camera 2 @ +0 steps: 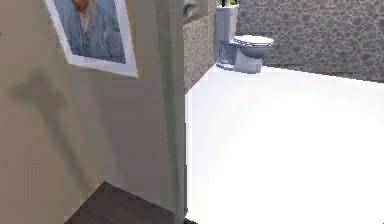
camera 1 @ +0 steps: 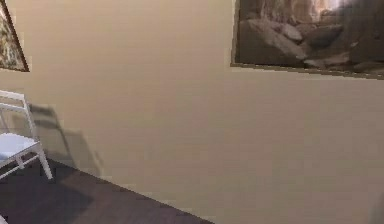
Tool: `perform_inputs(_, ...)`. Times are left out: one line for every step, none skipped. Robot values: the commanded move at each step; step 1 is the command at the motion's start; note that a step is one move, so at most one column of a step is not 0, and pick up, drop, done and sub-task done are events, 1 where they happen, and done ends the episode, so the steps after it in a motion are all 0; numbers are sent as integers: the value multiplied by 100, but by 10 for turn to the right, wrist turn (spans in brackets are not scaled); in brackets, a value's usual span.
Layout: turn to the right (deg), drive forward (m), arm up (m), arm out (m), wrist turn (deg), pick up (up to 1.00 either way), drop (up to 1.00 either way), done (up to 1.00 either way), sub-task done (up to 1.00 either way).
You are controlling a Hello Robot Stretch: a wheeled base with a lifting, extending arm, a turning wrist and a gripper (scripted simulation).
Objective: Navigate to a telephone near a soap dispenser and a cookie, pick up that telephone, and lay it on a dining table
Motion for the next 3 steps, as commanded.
perform_inputs(-450,0,0,0,0,0,0,0,0)
perform_inputs(-300,0,0,0,0,0,0,0,0)
perform_inputs(0,95,0,0,0,0,0,0,0)
